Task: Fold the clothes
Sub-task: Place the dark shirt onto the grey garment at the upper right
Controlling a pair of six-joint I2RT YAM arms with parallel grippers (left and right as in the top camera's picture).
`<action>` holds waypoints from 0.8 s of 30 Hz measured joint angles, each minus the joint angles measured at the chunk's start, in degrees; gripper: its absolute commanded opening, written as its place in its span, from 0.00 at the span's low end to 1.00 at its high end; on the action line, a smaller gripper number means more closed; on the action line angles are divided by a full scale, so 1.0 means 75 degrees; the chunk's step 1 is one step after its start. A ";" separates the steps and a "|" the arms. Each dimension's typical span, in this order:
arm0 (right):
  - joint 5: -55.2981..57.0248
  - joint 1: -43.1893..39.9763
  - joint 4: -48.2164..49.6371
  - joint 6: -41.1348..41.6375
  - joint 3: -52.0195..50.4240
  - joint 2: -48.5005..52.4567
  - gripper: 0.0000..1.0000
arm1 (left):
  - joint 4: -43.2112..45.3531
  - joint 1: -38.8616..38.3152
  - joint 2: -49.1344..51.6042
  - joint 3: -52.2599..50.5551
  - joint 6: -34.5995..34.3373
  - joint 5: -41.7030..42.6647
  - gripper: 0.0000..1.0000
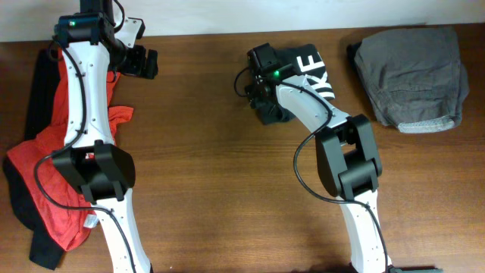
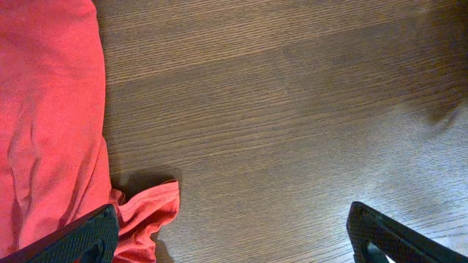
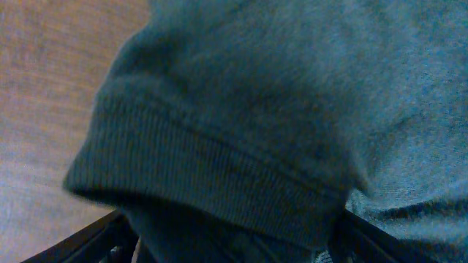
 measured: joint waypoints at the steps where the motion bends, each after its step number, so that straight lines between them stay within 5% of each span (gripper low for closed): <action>1: 0.0029 0.0000 0.0122 -0.0009 0.0000 0.0052 0.80 | -0.0009 0.0000 0.0000 0.0000 0.0000 -0.0003 0.99; 8: 0.0624 -0.0055 0.0527 0.0041 0.0009 0.0323 0.56 | -0.0125 0.0000 0.0000 0.0000 0.0000 -0.0003 0.99; 13: 0.1005 -0.0280 0.0440 0.0052 0.0012 0.0367 0.04 | -0.0134 0.0000 0.0000 0.0000 0.0000 0.0000 0.99; 24: 0.1320 -0.1381 -0.1792 0.0455 0.0906 0.0364 0.04 | -0.0137 0.0000 0.0000 -0.0003 0.0000 -0.0003 0.99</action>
